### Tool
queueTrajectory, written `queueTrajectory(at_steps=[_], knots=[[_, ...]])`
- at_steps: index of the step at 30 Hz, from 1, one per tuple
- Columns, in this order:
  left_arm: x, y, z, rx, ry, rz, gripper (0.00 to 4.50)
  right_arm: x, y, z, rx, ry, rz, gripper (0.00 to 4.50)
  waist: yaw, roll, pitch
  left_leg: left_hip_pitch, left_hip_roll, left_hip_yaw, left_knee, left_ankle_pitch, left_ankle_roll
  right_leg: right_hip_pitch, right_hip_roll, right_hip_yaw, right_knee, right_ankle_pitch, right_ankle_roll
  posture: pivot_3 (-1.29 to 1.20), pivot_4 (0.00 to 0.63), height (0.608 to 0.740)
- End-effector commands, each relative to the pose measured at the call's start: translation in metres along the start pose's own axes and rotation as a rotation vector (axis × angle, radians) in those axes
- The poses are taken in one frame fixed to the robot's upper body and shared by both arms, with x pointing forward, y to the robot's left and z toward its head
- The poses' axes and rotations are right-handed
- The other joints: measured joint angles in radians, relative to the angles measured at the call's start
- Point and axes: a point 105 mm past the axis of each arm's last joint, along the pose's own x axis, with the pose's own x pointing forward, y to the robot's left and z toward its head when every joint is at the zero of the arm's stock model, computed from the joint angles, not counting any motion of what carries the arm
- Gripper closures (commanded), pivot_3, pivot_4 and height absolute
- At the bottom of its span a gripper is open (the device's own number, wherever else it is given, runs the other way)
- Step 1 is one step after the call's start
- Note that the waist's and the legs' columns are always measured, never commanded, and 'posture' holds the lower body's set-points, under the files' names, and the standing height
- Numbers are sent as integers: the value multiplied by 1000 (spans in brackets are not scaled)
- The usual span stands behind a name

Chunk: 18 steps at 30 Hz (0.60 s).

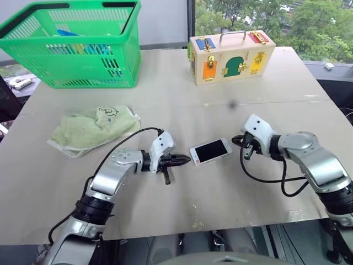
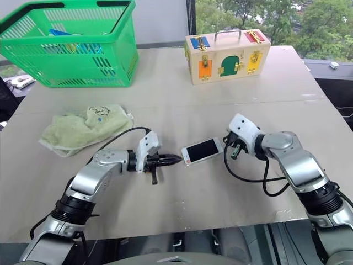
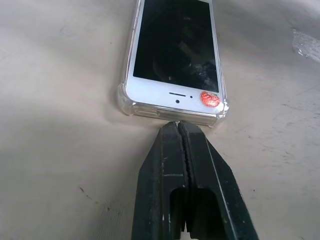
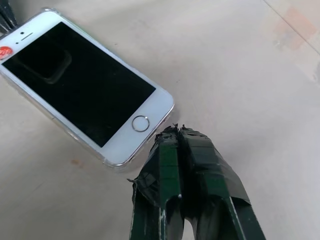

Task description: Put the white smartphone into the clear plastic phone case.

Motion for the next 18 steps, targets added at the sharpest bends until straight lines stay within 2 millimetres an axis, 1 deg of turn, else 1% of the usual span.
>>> queueTrajectory(at_steps=[1,6,8,11,18], knots=[[3,2,0,20,5,9,4500,1,0,8,-43,-15,2,4472,2,0,0,0,0,0,0,0,0,0,0,0,0,0,0,0,150,740],[3,3,-2,20,4,11,4500,7,12,12,-46,-28,59,4472,3,0,0,0,0,0,0,0,0,0,0,0,0,0,0,0,150,740],[3,3,-2,20,3,12,4500,10,18,9,-57,-13,88,4472,3,0,0,0,0,0,0,0,0,0,0,0,0,0,0,0,150,740],[4,3,-3,19,1,12,4500,14,22,8,-60,-7,109,4472,3,0,0,1,0,0,0,0,0,0,0,0,1,0,0,0,150,740],[4,3,-3,15,-2,18,4500,21,36,20,-41,-59,181,4472,1,0,-1,2,0,0,0,0,0,1,0,0,1,0,0,0,150,740]])
